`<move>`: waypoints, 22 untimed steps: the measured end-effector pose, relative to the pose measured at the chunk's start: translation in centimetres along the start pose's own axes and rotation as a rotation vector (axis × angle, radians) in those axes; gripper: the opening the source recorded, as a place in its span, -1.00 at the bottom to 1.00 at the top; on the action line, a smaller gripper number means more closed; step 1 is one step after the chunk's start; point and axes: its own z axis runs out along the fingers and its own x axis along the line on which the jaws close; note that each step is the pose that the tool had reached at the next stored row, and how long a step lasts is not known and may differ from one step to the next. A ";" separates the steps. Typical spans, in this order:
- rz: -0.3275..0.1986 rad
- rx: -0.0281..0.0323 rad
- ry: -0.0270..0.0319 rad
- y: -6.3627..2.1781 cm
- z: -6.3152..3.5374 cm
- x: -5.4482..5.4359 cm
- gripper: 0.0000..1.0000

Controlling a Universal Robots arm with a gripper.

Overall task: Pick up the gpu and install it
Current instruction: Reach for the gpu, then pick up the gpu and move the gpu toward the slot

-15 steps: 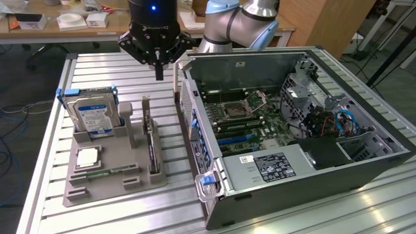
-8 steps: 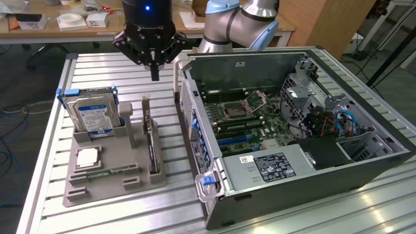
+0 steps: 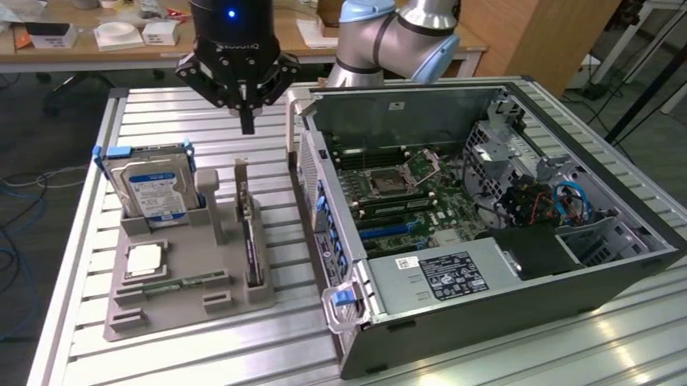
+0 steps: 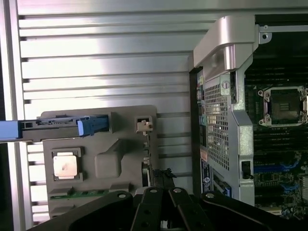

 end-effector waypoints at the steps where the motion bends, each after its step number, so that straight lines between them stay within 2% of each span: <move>1: 0.000 0.0000 -0.0001 -0.01 0.01 0.1 -0.79; 11: 0.000 -0.0001 -0.0001 -0.10 0.02 1.3 -0.79; 22: 0.000 0.0000 -0.0001 -0.10 0.02 1.3 -0.79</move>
